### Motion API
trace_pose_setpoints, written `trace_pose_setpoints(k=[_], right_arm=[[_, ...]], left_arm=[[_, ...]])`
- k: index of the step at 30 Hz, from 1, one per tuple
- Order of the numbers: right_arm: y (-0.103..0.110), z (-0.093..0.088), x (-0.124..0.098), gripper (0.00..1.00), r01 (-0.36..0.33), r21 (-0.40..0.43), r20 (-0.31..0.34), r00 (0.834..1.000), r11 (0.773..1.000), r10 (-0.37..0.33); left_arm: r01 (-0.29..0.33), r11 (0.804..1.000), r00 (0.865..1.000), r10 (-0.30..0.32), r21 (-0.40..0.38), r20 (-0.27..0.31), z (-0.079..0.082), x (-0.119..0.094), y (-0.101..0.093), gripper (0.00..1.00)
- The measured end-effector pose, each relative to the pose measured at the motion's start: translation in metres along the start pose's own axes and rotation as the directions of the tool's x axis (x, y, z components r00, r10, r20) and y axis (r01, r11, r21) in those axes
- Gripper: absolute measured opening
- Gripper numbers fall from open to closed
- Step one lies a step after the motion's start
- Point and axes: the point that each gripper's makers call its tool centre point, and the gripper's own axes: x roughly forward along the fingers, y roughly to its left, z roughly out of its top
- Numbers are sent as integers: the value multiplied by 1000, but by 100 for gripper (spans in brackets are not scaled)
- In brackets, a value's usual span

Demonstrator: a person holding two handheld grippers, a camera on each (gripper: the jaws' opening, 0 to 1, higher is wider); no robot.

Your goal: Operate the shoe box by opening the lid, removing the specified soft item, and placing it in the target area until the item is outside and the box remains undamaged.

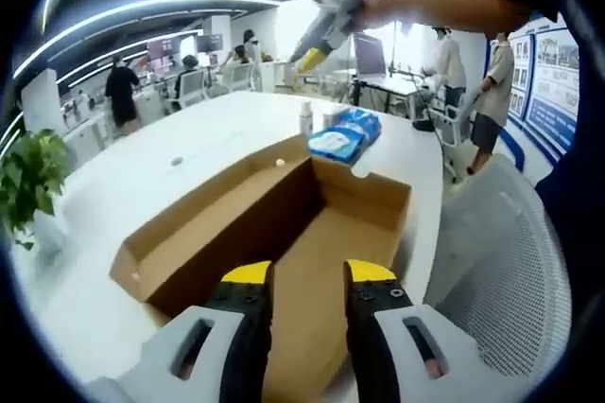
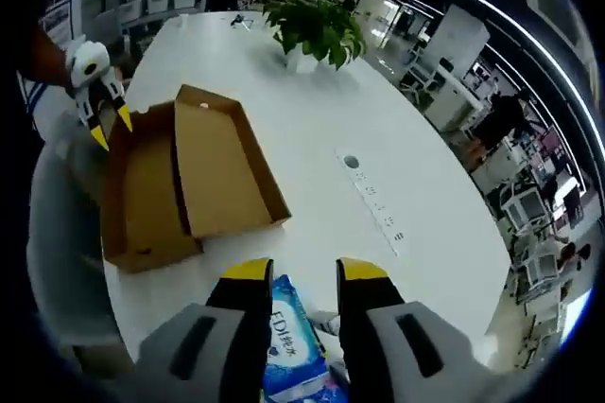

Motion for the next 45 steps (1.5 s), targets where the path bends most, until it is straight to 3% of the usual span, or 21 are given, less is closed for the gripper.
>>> trace_pose_setpoints(k=[3, 6, 10, 13, 15, 18, 20, 23, 24, 26, 30, 34, 40, 41, 43, 45], right_arm=[[41, -18, 21, 22, -40, 94, -12, 999, 995, 41], [59, -32, 33, 20, -35, 166, -31, 999, 985, 41], [80, -39, 44, 19, -36, 274, -9, 999, 961, 40], [79, -42, 45, 19, 11, 325, -18, 1000, 946, -6], [75, -36, 43, 19, 37, 382, 14, 999, 923, -46], [69, -33, 39, 19, 61, 473, 34, 996, 879, -88], [68, -37, 38, 19, 76, 486, 18, 995, 871, -97], [67, -37, 36, 18, 94, 538, 15, 993, 838, -121], [67, -37, 35, 18, 99, 543, 14, 992, 834, -127], [67, -38, 34, 18, 105, 553, 8, 991, 826, -132], [71, -34, 34, 17, 106, 566, 10, 991, 818, -135], [74, -32, 37, 16, 108, 572, 3, 991, 813, -134], [71, -30, 47, 16, 114, 608, 4, 989, 786, -146], [69, -31, 48, 16, 118, 612, 1, 989, 782, -151], [68, -31, 54, 15, 113, 623, -3, 990, 774, -142], [63, -31, 58, 15, 118, 627, -10, 990, 770, -143]], left_arm=[[-30, 1000, 1000, 30, -6, -9, -5, -6, 4, 26], [-68, 998, 997, 67, -20, -27, -13, -13, 9, 25], [-120, 991, 992, 116, -67, -54, -24, -24, 14, 25], [-155, 987, 986, 152, -47, -61, -28, -33, 17, 25], [-206, 977, 977, 202, -55, -70, -33, -41, 25, 25], [-261, 957, 964, 253, -124, -78, -43, -53, 32, 26], [-299, 941, 954, 288, -160, -89, -51, -58, 36, 26], [-323, 896, 946, 300, -306, -119, -70, -64, 38, 25], [-337, 891, 941, 312, -304, -129, -74, -66, 40, 24], [-330, 884, 944, 301, -331, -137, -82, -67, 40, 23], [-306, 882, 951, 271, -358, -146, -93, -67, 37, 13], [-270, 890, 963, 245, -368, -114, -91, -62, 33, 7], [-260, 891, 966, 238, -373, -104, -92, -61, 32, 5], [-262, 885, 965, 239, -386, -108, -93, -61, 31, 4], [-273, 896, 962, 242, -350, -129, -92, -61, 31, 4], [-280, 894, 959, 246, -350, -138, -91, -60, 31, 4]])
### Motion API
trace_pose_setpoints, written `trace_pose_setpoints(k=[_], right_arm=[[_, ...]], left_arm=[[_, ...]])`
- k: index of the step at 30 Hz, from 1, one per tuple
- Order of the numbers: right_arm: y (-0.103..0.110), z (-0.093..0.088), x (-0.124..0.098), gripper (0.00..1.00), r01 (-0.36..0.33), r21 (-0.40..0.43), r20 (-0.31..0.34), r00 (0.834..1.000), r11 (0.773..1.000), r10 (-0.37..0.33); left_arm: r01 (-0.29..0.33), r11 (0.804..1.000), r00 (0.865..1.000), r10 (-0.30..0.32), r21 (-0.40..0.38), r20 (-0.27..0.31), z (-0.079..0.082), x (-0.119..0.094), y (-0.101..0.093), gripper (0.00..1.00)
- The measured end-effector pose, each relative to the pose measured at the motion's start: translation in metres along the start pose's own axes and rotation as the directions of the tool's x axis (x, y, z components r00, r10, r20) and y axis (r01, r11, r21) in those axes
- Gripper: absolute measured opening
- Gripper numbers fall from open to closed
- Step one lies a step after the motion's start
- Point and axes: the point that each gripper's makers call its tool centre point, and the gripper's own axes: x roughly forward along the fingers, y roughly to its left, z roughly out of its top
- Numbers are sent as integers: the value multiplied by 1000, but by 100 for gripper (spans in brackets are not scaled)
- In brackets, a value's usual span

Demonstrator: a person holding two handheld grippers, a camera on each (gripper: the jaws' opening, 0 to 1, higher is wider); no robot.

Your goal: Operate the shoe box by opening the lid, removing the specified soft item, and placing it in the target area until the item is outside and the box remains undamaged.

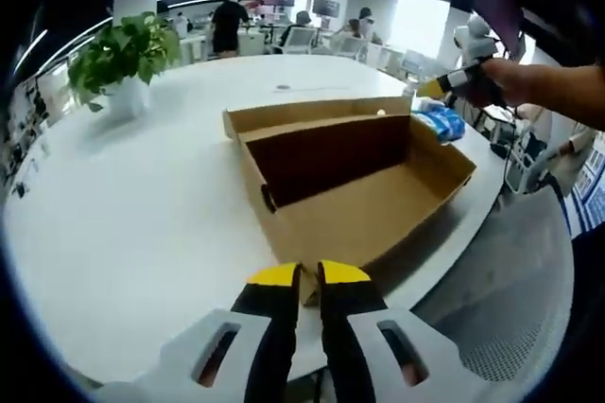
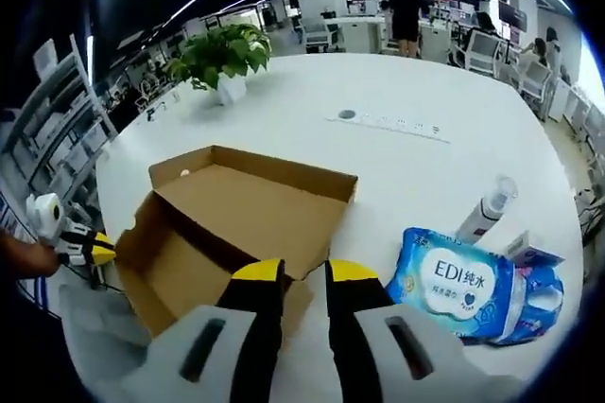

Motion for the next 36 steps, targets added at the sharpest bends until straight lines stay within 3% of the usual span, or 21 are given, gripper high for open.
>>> trace_pose_setpoints(k=[6, 11, 14, 23, 27, 30, 33, 36], right_arm=[[-15, 14, 10, 17, 11, 66, 19, 1000, 998, -12], [-33, 24, 24, 18, 37, 76, 2, 999, 996, -37], [-35, 25, 33, 18, 32, 88, -17, 999, 996, -31], [-25, 18, 57, 17, 13, 80, -63, 998, 997, -8], [-26, 10, 65, 16, 15, 70, -95, 995, 997, -8], [-30, 9, 64, 16, 26, 70, -106, 994, 997, -19], [-37, 18, 55, 15, 49, 51, -81, 996, 998, -45], [-55, 13, 47, 11, 102, 67, -125, 988, 993, -93]], left_arm=[[-20, 1000, 1000, 21, -17, 15, -1, 0, 1, 4], [-37, 999, 999, 38, -28, 23, -1, 0, 2, 3], [-44, 995, 998, 48, -90, 44, -1, 0, 3, 2], [-125, 992, 991, 126, -34, 39, 0, 1, 4, 0], [-154, 986, 987, 156, -60, 25, 1, 1, 6, 0], [-163, 984, 986, 165, -66, 24, 1, 1, 6, 0], [-170, 983, 985, 172, -76, 25, 1, 0, 6, 0], [-178, 981, 983, 181, -77, 29, 1, 0, 6, 0]])
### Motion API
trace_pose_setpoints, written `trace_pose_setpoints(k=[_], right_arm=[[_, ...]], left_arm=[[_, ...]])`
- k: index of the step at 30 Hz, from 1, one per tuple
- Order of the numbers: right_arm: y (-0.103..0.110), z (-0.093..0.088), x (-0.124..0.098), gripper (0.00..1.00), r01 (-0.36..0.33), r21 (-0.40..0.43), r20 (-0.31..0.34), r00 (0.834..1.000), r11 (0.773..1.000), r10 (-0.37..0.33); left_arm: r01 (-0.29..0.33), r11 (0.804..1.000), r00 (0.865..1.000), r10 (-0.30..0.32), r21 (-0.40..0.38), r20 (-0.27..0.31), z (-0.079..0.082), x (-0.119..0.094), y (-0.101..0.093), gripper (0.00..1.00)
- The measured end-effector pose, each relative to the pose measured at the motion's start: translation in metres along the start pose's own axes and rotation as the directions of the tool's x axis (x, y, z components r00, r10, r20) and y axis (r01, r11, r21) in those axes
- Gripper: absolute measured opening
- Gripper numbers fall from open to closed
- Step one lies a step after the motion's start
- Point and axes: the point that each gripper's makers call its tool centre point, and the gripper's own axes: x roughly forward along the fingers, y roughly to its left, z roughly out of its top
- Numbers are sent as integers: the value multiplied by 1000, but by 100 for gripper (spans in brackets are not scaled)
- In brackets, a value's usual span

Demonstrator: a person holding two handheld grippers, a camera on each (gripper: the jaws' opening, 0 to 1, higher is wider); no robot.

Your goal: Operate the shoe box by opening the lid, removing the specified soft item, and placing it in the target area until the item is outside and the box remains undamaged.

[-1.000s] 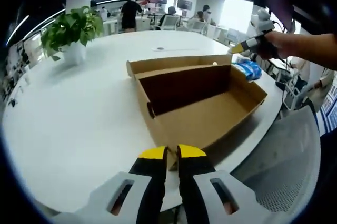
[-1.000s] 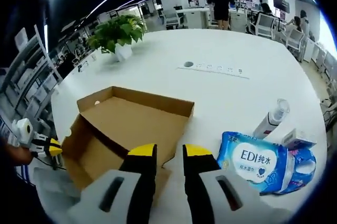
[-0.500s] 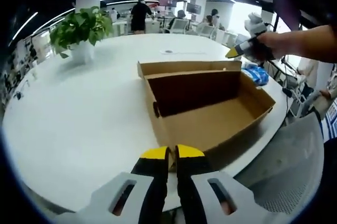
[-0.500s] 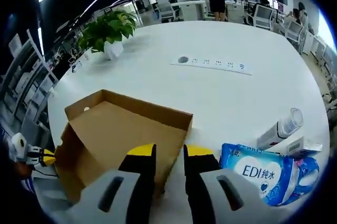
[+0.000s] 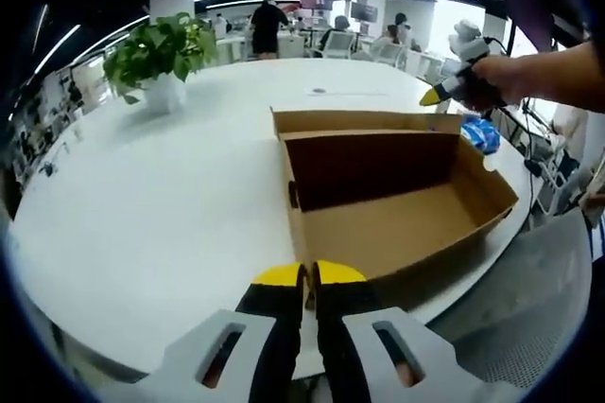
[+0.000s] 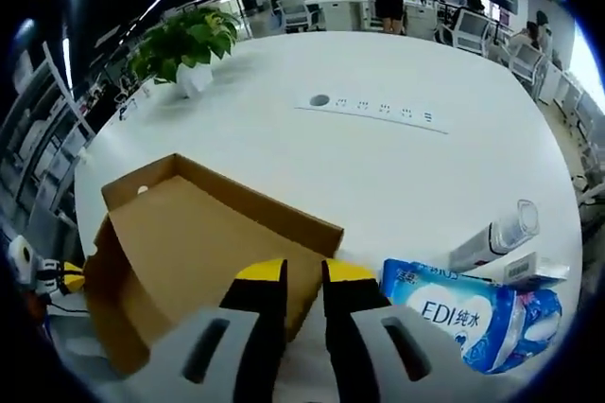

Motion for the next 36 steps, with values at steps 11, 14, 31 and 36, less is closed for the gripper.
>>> trace_pose_setpoints(k=[11, 14, 31, 36], right_arm=[[-8, -21, 34, 12, -7, 157, -190, 981, 988, 37], [-8, -14, 42, 10, -9, 162, -192, 981, 987, 41], [-6, -8, 64, 2, 17, 102, -263, 965, 995, 10], [-5, 5, 63, 0, 25, 59, -243, 970, 998, -10]], left_arm=[[-41, 999, 999, 41, -26, 4, 0, 0, 1, 0], [-50, 999, 999, 50, -20, 4, 0, 0, 1, 0], [-78, 997, 997, 77, -30, -17, 0, 1, -3, 0], [-73, 997, 997, 72, -32, -19, 1, 2, -5, 0]])
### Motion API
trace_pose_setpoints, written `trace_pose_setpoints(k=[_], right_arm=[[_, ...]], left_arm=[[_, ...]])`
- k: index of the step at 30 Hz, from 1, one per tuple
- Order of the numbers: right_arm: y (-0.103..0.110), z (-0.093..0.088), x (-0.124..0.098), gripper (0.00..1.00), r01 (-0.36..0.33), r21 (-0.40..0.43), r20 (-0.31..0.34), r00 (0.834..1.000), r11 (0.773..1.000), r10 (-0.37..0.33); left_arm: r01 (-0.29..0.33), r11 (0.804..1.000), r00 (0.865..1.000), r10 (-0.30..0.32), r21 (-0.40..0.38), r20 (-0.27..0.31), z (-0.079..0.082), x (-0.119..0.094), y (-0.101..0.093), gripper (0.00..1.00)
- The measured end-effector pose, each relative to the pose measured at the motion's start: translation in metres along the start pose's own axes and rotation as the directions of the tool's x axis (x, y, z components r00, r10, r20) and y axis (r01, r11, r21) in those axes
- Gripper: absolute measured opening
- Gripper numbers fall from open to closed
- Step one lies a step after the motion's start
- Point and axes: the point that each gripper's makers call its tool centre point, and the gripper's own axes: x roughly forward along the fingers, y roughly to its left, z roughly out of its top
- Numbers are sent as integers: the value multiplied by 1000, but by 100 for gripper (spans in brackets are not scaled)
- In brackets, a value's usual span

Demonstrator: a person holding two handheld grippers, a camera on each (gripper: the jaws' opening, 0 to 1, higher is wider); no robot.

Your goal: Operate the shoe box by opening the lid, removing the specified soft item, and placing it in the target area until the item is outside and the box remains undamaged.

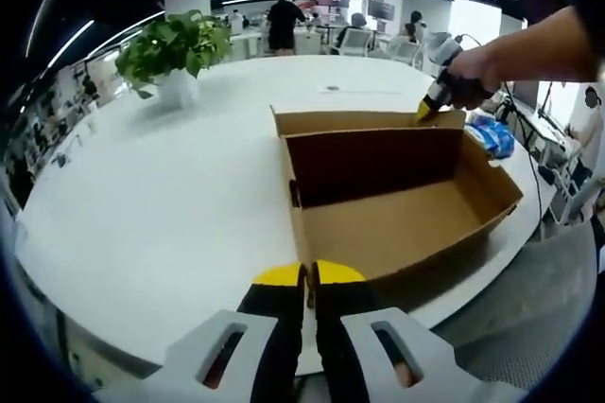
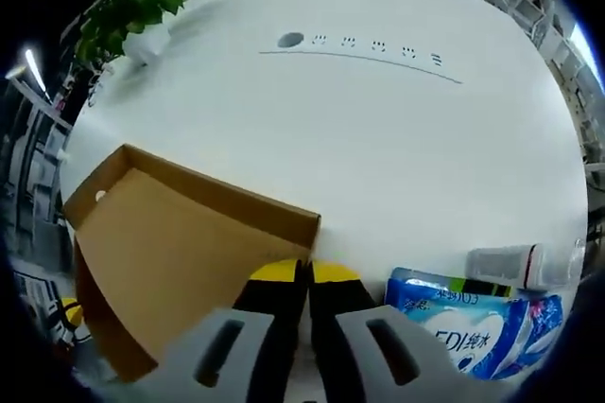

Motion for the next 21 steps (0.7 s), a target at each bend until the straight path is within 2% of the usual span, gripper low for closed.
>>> trace_pose_setpoints(k=[3, 6, 9, 10, 11, 12, 15, 18, 20, 21], right_arm=[[2, 11, -3, 0, 17, -41, 44, 999, 999, -15], [11, 22, -14, 0, 28, -83, 141, 990, 996, -16], [19, 34, -29, 0, 76, -120, 270, 962, 990, -41], [21, 33, -34, 0, 114, -144, 304, 950, 983, -66], [22, 33, -36, 0, 133, -167, 320, 945, 977, -73], [22, 33, -39, 0, 140, -154, 350, 934, 978, -78], [17, 33, -42, 0, 123, -118, 371, 926, 985, -72], [18, 38, -52, 0, 132, -133, 417, 907, 982, -65], [19, 45, -60, 0, 150, -140, 484, 873, 979, -65], [20, 42, -63, 0, 158, -140, 489, 869, 978, -70]], left_arm=[[-2, 1000, 1000, 2, -3, 0, 1, 1, -2, 0], [-1, 1000, 1000, 1, -13, -6, 1, 1, -2, 0], [-13, 1000, 1000, 13, -9, -10, 1, 2, -4, 0], [-19, 1000, 1000, 18, -7, -11, 1, 2, -4, 0], [-24, 1000, 1000, 24, -11, -9, 1, 2, -4, 0], [-25, 1000, 1000, 25, -14, -7, 1, 2, -4, 0], [-25, 1000, 1000, 25, -18, -6, 1, 1, -3, 0], [-33, 999, 999, 33, -14, -4, 1, 2, -4, 0], [-41, 999, 999, 41, -13, -1, 1, 3, -4, 0], [-45, 999, 999, 45, -10, 0, 1, 3, -4, 0]])
